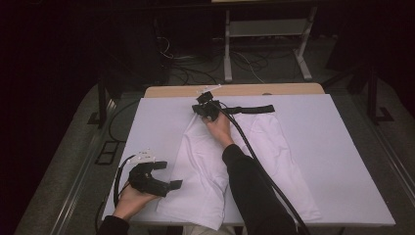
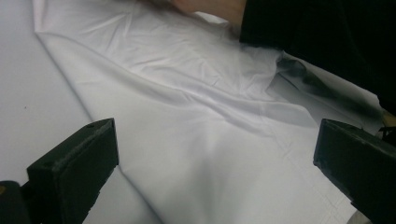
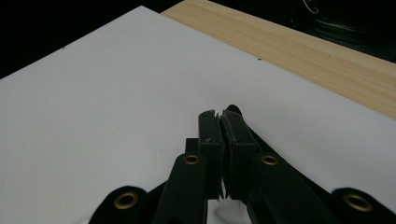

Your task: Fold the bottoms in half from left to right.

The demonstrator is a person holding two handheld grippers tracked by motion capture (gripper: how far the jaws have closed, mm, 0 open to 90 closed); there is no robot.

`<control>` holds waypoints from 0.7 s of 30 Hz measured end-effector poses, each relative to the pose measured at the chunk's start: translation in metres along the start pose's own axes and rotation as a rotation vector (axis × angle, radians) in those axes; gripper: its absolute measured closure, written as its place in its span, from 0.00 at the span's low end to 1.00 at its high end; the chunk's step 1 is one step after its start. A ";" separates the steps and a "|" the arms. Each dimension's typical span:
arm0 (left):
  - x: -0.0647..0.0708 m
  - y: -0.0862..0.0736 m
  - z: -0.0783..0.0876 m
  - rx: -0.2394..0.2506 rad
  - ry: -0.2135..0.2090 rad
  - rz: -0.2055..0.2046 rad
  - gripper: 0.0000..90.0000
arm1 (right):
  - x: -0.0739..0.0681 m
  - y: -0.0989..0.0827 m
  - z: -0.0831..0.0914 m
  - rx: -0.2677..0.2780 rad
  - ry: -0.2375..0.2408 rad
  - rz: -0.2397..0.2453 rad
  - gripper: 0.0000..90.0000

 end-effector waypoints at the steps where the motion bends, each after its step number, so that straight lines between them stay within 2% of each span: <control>1: 0.000 -0.001 0.001 -0.003 -0.001 0.005 0.00 | 0.000 0.000 0.001 0.002 0.003 0.002 0.96; 4: 0.000 -0.002 0.003 -0.009 -0.001 0.011 0.00 | -0.002 -0.001 0.002 0.000 0.015 -0.010 0.96; 7: 0.000 -0.005 0.005 -0.020 0.001 0.015 0.00 | -0.003 0.000 0.005 0.007 0.017 0.004 0.96; 8: -0.002 -0.009 0.005 -0.031 0.001 0.030 0.00 | -0.004 -0.001 0.007 0.009 0.018 0.011 0.96; 21: -0.002 -0.030 0.009 -0.086 -0.012 0.077 0.00 | -0.004 -0.001 0.013 0.010 0.023 0.016 0.96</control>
Point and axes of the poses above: each handheld gripper's, and its own axes: z roughly backward along the jaws, y roughly out of its top, x roughly to its right, the point moved 10 cm from there along -z, roughly forward along the jaws, and after that the axes turned 9 degrees about -y, right-handed, at the moved point
